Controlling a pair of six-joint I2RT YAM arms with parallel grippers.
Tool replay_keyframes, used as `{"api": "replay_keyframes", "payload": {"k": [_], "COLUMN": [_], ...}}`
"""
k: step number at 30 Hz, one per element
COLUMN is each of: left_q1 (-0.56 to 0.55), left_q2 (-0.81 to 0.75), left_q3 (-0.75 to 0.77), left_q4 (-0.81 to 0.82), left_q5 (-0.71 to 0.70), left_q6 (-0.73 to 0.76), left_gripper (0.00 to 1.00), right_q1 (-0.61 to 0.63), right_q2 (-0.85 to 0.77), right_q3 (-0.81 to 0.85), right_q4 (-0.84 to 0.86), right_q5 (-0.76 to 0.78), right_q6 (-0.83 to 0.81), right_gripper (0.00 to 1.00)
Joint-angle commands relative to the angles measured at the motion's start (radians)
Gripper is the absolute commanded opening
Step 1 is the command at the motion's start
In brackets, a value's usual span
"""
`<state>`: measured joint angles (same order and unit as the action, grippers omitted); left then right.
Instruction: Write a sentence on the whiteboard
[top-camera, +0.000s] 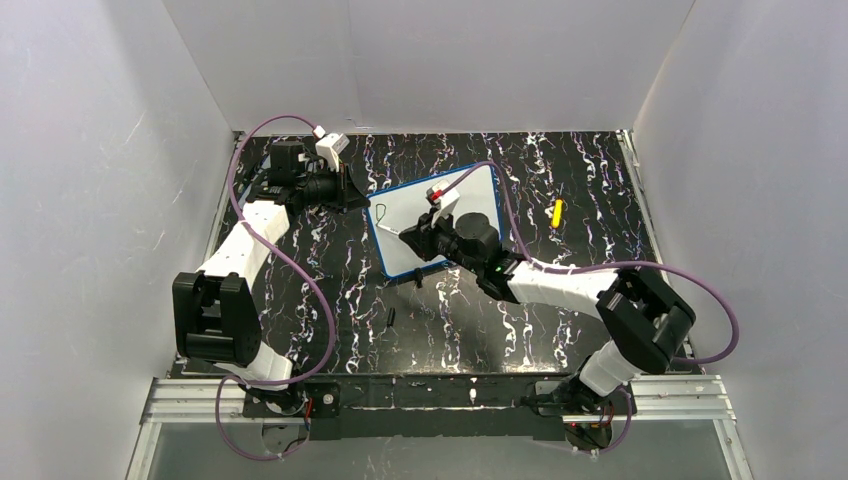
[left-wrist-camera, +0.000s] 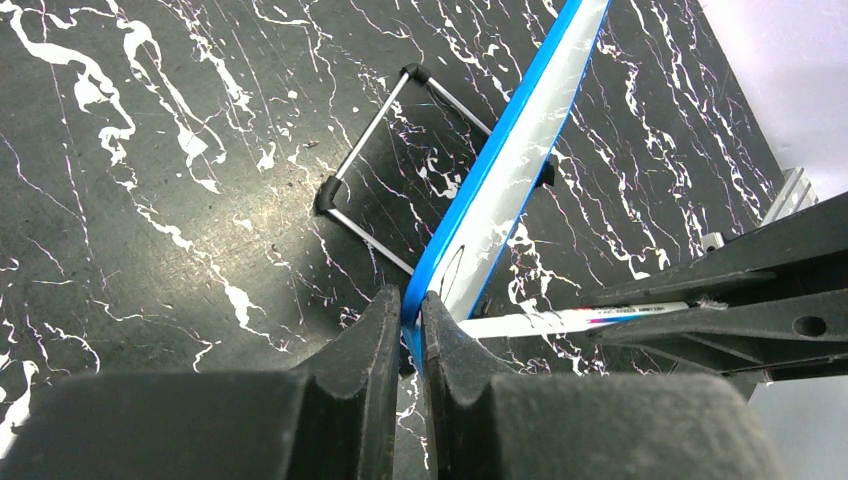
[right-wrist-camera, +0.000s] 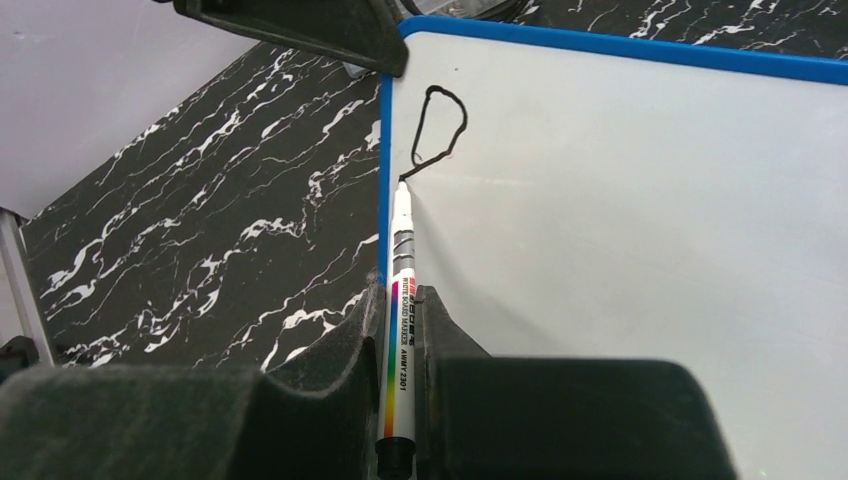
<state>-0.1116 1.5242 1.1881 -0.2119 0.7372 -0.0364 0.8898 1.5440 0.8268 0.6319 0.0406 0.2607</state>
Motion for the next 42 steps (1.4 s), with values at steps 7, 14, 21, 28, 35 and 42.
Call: {"api": "replay_keyframes", "payload": {"k": [7, 14, 21, 28, 35, 42], "left_q1": [-0.007, -0.007, -0.007, -0.007, -0.008, -0.007], "left_q2": [-0.049, -0.051, -0.051, -0.051, -0.054, -0.054], "left_q3": [-0.007, -0.009, -0.009, -0.007, -0.009, -0.009], "left_q4": [-0.017, -0.015, -0.016, -0.016, -0.015, -0.015], "left_q5": [0.018, 0.021, 0.021, 0.023, 0.023, 0.023], "left_q6": [0.006, 0.005, 0.004, 0.004, 0.005, 0.005], "left_gripper": [0.00, 0.00, 0.00, 0.00, 0.00, 0.00], "right_q1": [0.008, 0.006, 0.005, 0.002, -0.002, -0.002], "right_q2": [-0.038, -0.109, -0.078, -0.056, -0.035, -0.063], "right_q3": [0.008, -0.035, -0.006, 0.003, 0.006, -0.029], "right_q4": [0.065, 0.081, 0.080, 0.080, 0.081, 0.068], "right_q5": [0.021, 0.109, 0.122, 0.129, 0.133, 0.184], "right_q6": [-0.010, -0.028, -0.047, -0.048, -0.045, -0.044], "right_gripper": [0.01, 0.01, 0.01, 0.01, 0.01, 0.01]}}
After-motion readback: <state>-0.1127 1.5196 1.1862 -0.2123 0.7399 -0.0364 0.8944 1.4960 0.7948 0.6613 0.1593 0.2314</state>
